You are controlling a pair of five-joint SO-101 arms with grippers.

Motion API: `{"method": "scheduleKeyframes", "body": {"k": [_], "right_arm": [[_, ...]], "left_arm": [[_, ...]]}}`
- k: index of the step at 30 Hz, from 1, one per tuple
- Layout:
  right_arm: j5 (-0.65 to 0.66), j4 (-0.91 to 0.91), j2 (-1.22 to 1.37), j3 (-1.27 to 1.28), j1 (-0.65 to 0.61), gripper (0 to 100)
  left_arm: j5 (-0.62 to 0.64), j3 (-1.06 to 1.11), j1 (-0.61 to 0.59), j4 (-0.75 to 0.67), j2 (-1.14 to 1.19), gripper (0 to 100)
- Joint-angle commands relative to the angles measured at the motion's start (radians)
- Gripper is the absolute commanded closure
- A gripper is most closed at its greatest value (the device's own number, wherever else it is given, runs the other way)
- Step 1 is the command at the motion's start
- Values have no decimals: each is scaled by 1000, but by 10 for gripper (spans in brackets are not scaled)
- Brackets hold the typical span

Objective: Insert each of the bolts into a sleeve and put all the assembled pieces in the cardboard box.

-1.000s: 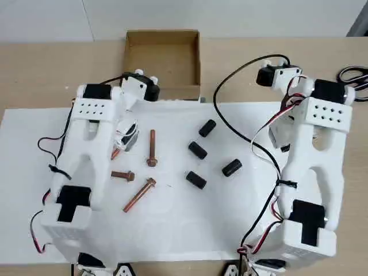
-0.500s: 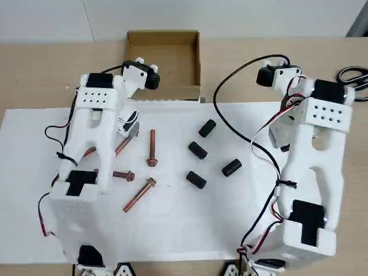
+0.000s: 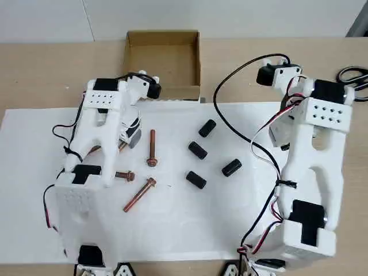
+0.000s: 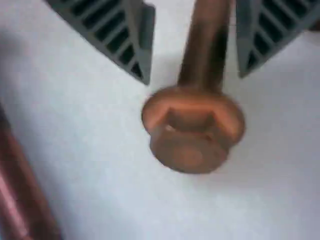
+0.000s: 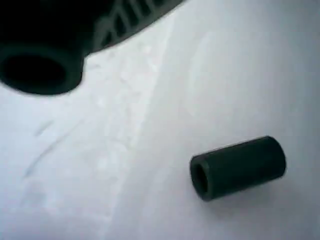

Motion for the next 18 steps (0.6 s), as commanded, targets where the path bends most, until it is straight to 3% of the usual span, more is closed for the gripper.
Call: {"method": "scheduleKeyframes", "body": {"k": [1,7,12,18], "right_arm": [[-11,-12,-42,-5,-27,994],[-11,-12,-42,-5,-68,994],[-11,-12,-42,-5,-90,994],[-9,-5,-42,-5,-91,994]], "left_arm": [[-5,-38,0,-29,-2,889],[2,-38,2,-69,29,896],[2,-38,18,-68,52,997],[3,-58,34,-52,44,995]]}}
